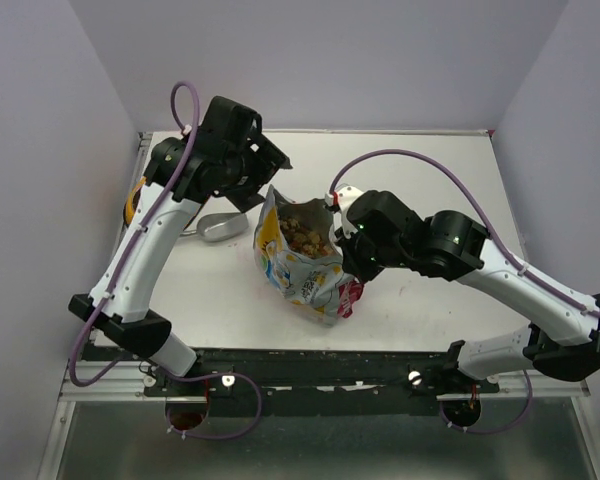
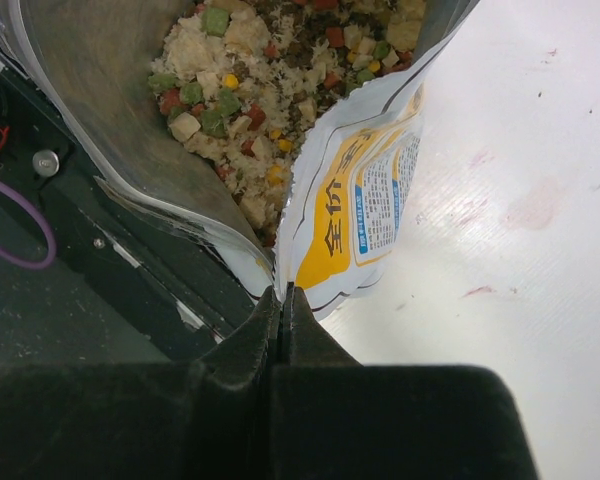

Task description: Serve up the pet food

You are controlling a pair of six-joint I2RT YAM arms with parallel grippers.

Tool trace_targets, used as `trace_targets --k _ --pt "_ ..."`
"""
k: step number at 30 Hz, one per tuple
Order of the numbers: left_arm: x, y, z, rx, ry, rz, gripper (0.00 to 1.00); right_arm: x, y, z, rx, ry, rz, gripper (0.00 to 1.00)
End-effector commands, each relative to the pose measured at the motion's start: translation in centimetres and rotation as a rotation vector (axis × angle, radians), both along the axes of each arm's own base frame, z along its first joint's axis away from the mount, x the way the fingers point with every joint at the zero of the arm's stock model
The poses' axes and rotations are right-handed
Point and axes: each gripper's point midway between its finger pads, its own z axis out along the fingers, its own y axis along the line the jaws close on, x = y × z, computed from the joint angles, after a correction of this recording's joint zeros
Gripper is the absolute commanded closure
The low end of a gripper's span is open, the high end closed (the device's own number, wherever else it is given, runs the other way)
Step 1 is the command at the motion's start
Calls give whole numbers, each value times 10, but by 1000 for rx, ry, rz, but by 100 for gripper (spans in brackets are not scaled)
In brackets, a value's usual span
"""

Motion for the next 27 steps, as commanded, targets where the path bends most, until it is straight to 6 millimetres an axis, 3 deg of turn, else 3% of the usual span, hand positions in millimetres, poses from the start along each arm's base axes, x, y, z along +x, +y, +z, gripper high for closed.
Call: trace_targets --k 1,5,8,16,19,21,27 --pt "-40 16 -39 103 279 112 12 3 3 8 31 -38 19 99" --pt "-39 9 -54 114 338 127 16 5 0 9 23 -57 22 99" --pt "-43 11 -66 134 369 151 25 5 -2 9 21 -59 23 99" --pt "-44 28 -80 243 337 191 25 1 -2 9 40 -53 27 99" --pt "-39 28 -89 278 347 193 35 3 -1 11 41 -57 24 99" --pt "-33 31 -87 305 322 198 48 4 0 13 38 -62 21 99" --pt "-26 38 -86 360 282 194 62 6 -2 11 27 -68 15 99"
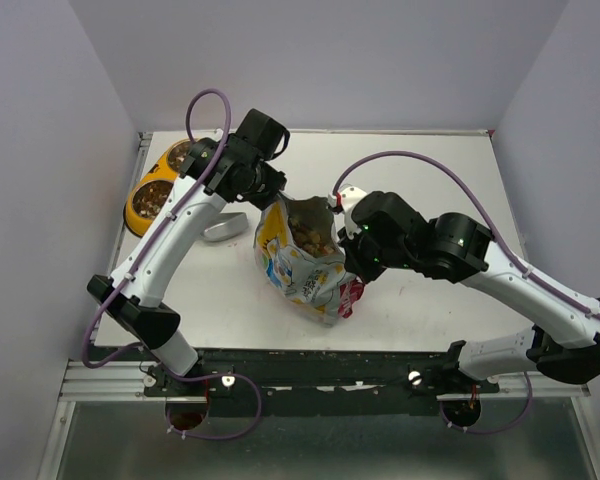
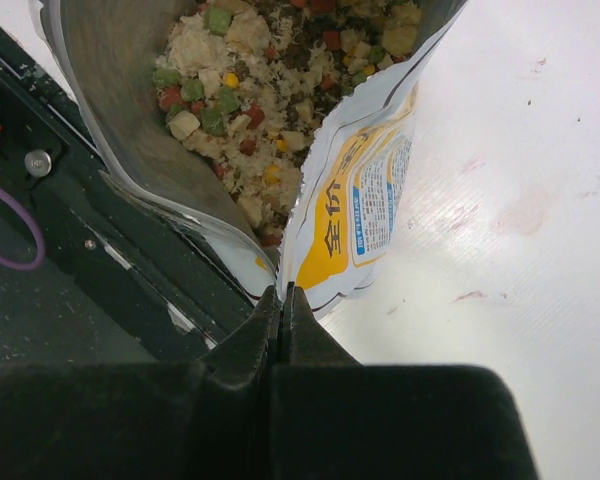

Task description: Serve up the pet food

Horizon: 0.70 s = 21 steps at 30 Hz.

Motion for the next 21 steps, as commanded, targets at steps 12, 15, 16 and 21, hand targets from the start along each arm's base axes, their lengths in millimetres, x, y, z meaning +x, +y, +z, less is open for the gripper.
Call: trace_targets --k 12,15,16,21 --pt "-9 54 -3 331 38 -42 100 12 -13 3 -48 -73 -28 99" --pt "17 60 15 360 -105 -124 100 3 -26 -7 -75 -47 -29 99" --pt "28 61 21 371 -170 -153 100 -2 -29 -9 -73 -35 -22 99" --pt "45 91 35 374 -255 -156 100 -25 -43 -20 -53 35 11 99"
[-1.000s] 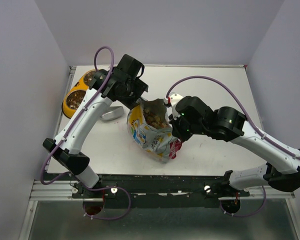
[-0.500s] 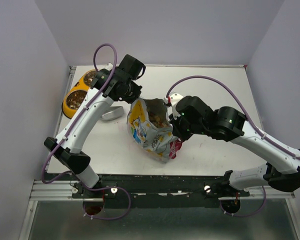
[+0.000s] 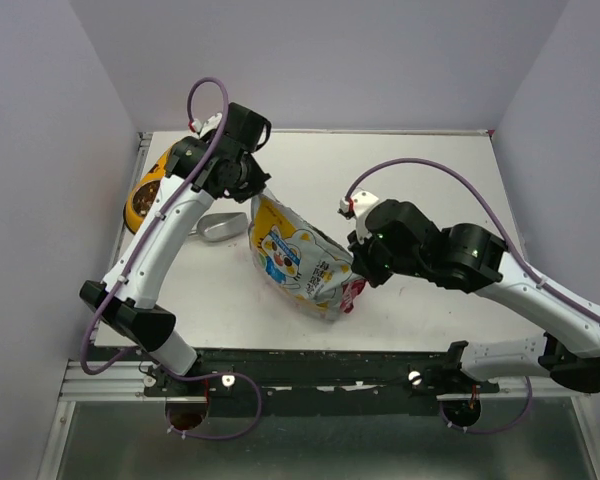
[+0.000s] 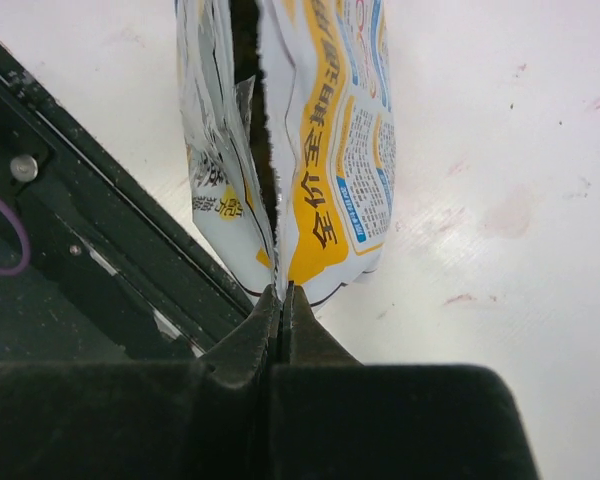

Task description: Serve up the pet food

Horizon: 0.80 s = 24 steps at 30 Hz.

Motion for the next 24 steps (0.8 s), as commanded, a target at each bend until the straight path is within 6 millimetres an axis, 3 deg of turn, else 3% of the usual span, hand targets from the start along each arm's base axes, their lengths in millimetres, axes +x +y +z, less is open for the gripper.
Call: trace_targets --k 1,6,10,15,20,24 --pt "28 58 38 126 -183 10 100 -26 -28 -13 -32 75 22 99" --pt "22 41 41 62 -210 -98 100 -23 -17 -14 -17 88 20 99" --pt "13 43 37 50 -181 -82 100 -6 -12 -14 -69 57 -41 96" --pt "5 40 39 20 -174 -89 100 0 -5 -4 -71 43 -39 52" --pt "4 34 39 -12 -166 -74 100 30 30 16 -45 -28 -57 36" --pt "2 30 37 -33 -156 -71 100 50 66 36 12 -82 -34 15"
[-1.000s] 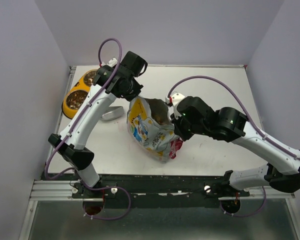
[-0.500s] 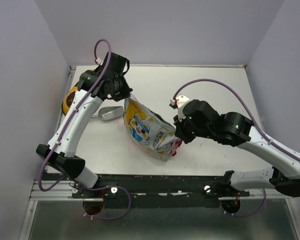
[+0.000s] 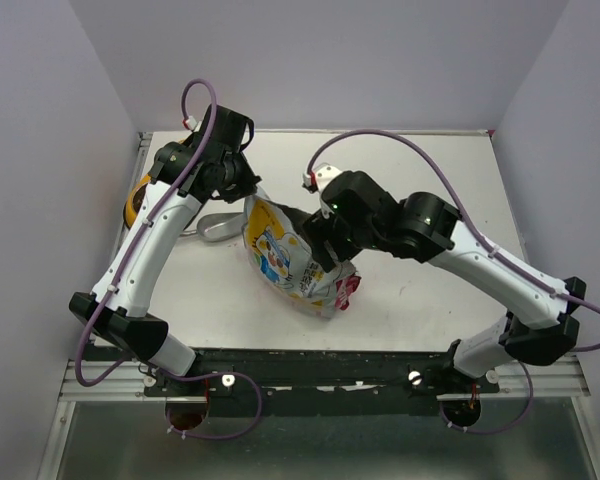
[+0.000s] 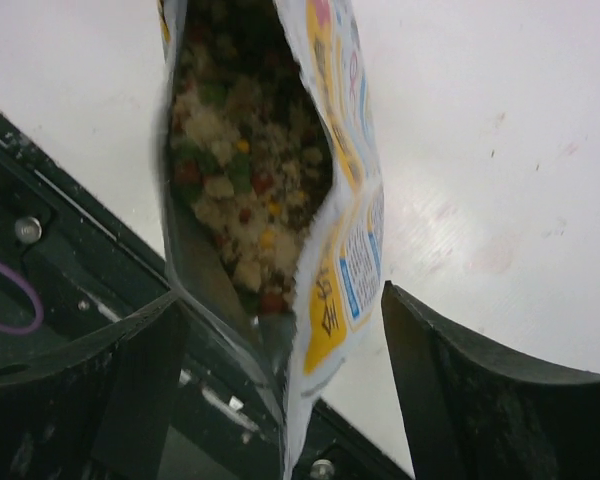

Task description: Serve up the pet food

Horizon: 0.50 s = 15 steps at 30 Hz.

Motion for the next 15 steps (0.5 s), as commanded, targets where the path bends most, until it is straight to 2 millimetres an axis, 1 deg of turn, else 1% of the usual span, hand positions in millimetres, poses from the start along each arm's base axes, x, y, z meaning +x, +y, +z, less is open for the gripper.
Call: trace_targets --k 1,4,6,8,10,12,15 --pt "8 12 34 -32 -136 69 100 28 35 26 48 -101 9 10" --pt "8 11 35 -35 -136 67 100 46 59 19 12 -127 37 7" --pt "8 12 36 -37 -141 71 100 55 72 21 17 -160 46 6" --pt "7 13 38 -38 -145 77 100 59 80 19 18 -177 65 6" --pt "7 14 38 -36 -146 79 100 59 83 13 -7 -195 76 7" --pt "7 14 38 -32 -144 81 100 61 80 6 -60 -230 64 16" --pt "8 16 37 -28 -145 89 100 58 74 4 -131 -309 40 31"
